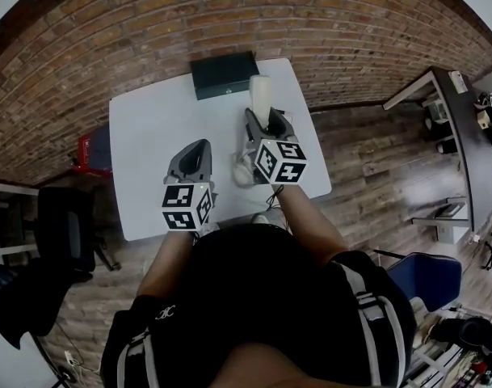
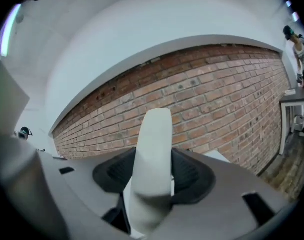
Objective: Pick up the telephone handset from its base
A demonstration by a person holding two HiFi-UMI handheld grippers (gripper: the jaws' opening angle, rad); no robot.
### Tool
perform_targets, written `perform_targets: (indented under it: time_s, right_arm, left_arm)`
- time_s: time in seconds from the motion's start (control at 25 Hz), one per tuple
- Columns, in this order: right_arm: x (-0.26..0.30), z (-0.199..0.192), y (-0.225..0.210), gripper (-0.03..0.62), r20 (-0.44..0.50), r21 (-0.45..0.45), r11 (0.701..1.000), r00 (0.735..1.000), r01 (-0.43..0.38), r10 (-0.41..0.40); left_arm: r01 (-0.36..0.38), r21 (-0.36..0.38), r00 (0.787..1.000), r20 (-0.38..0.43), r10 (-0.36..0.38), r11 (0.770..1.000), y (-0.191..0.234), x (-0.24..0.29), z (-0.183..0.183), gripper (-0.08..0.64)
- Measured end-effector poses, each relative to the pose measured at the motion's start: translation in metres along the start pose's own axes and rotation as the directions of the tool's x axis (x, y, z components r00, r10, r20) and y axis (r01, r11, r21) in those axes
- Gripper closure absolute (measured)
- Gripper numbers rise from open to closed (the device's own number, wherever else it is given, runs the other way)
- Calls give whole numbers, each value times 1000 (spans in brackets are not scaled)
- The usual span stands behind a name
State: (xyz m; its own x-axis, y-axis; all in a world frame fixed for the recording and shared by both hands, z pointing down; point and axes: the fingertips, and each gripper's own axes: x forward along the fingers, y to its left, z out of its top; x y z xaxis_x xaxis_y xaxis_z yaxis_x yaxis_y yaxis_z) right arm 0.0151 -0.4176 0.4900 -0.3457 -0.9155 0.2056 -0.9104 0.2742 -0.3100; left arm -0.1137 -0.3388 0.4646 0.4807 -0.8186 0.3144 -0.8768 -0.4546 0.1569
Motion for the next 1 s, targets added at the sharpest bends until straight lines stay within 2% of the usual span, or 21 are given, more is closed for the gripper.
perform_targets:
  time_s: [0.12, 0.32, 0.76, 1.0]
  right_arm:
    - [-12, 22, 5, 387, 70, -48, 999, 997, -14, 17]
    - [-38, 42, 13, 388, 132, -131, 991, 990, -35, 52]
    - [-85, 48, -20, 388, 167, -162, 983, 984, 90, -62]
    - [-89, 46, -28, 388, 163, -149, 981, 982, 122, -97]
  left_arm:
    - [18, 10, 1000, 14, -18, 1000, -7, 4, 4, 562]
    - [37, 20, 998, 48, -38, 999, -13, 10, 13, 563]
    - [93, 41, 994, 57, -96, 995, -33, 25, 21, 563]
    - [107, 52, 992, 62, -110, 993, -40, 27, 24, 562]
